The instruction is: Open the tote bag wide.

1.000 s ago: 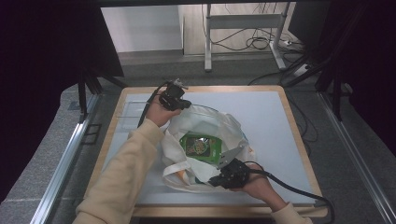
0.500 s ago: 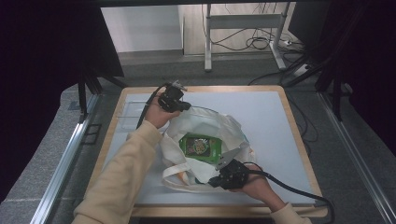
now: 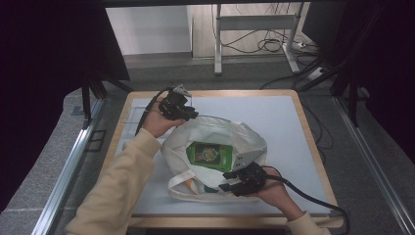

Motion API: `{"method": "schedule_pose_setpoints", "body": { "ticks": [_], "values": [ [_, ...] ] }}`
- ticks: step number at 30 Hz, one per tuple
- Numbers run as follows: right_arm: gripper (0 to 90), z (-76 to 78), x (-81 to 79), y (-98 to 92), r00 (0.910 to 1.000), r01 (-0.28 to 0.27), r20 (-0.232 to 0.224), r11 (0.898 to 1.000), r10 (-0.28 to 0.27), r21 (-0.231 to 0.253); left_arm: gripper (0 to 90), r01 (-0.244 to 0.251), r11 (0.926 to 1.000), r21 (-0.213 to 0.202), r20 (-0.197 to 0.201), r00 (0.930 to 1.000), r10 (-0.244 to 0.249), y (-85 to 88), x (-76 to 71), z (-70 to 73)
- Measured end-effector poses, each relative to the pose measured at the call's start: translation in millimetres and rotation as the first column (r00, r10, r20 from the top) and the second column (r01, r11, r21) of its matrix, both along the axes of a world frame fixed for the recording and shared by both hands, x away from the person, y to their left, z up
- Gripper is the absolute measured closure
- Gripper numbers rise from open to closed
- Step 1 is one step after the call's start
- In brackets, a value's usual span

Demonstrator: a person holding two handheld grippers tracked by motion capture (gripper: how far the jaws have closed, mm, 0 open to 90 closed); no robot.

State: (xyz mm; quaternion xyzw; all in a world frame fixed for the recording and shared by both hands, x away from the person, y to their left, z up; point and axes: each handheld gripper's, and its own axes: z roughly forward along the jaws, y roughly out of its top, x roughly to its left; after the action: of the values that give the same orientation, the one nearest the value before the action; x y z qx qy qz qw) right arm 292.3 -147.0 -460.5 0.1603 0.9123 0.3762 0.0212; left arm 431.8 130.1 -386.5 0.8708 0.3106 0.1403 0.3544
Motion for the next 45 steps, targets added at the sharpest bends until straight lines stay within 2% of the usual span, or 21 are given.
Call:
{"method": "schedule_pose_setpoints", "body": {
  "ticks": [2, 4, 7, 9, 13, 16, 19, 25, 28, 33, 38, 42, 45],
  "values": [
    [54.8, 6.1, 2.4, -3.5, 0.9998, 0.016, 0.009, 0.999, -0.016, 0.031, 71.0, 0.021, 0.9998, 0.001, 0.007, 0.9997, -0.021, 2.0, -10.4, 5.2],
    [58.8, 12.9, 5.6, -6.9, 0.9985, 0.051, 0.02, 0.998, -0.052, 0.047, 71.3, 0.046, 0.9989, -0.001, 0.005, 0.9989, -0.046, 2.7, -21.5, 7.2],
    [65.6, 22.7, 12.0, -10.2, 0.9931, 0.111, 0.033, 0.992, -0.113, 0.053, 73.1, 0.085, 0.9964, 0.003, 0.007, 0.9964, -0.085, 1.2, -37.0, 2.7],
    [72.3, 28.6, 15.9, -9.9, 0.9894, 0.13, 0.06, 0.991, -0.132, 0.041, 73.3, 0.105, 0.9944, 0.012, -0.009, 0.9944, -0.105, -1.6, -44.4, -3.5],
    [83.6, 38.6, 26.1, -5.8, 0.9843, 0.153, 0.085, 0.988, -0.155, 0.029, 77.2, 0.135, 0.9905, 0.029, -0.042, 0.9902, -0.133, -5.6, -54.3, -13.1],
    [88.4, 45.3, 34.5, -1.4, 0.9794, 0.18, 0.088, 0.983, -0.182, 0.023, 82.0, 0.17, 0.9842, 0.049, -0.094, 0.9818, -0.165, -8.2, -59.8, -20.2],
    [88.9, 50.1, 43.0, 4.2, 0.9767, 0.188, 0.104, 0.982, -0.188, 0.005, 83.3, 0.192, 0.9789, 0.07, -0.128, 0.9749, -0.182, -10.4, -64.7, -28.6],
    [89.0, 55.1, 57.6, 18.1, 0.9752, 0.192, 0.117, 0.981, -0.188, -0.028, 85.4, 0.191, 0.9804, 0.049, -0.151, 0.9716, -0.182, -7.4, -68.9, -39.1],
    [89.0, 55.8, 62.6, 23.7, 0.9772, 0.19, 0.1, 0.982, -0.187, -0.017, 86.3, 0.185, 0.9821, 0.036, -0.157, 0.9716, -0.177, -3.4, -72.0, -41.0],
    [89.0, 54.6, 70.6, 27.0, 0.9765, 0.201, 0.082, 0.979, -0.199, -0.014, 88.1, 0.179, 0.9835, 0.027, -0.145, 0.9741, -0.173, 6.3, -78.6, -38.1],
    [89.0, 53.5, 75.2, 29.8, 0.9754, 0.207, 0.083, 0.978, -0.204, -0.026, 89.6, 0.171, 0.9853, -0.011, -0.132, 0.9765, -0.171, 15.5, -88.3, -30.5],
    [89.0, 54.8, 78.7, 32.7, 0.9773, 0.2, 0.076, 0.98, -0.198, -0.024, 89.7, 0.162, 0.9868, -0.003, -0.122, 0.9794, -0.161, 20.1, -94.8, -29.8],
    [89.0, 54.3, 82.6, 34.2, 0.9776, 0.201, 0.066, 0.979, -0.2, -0.017, 89.6, 0.176, 0.9844, 0.011, -0.138, 0.9753, -0.172, 21.4, -96.1, -30.4]
  ]
}}
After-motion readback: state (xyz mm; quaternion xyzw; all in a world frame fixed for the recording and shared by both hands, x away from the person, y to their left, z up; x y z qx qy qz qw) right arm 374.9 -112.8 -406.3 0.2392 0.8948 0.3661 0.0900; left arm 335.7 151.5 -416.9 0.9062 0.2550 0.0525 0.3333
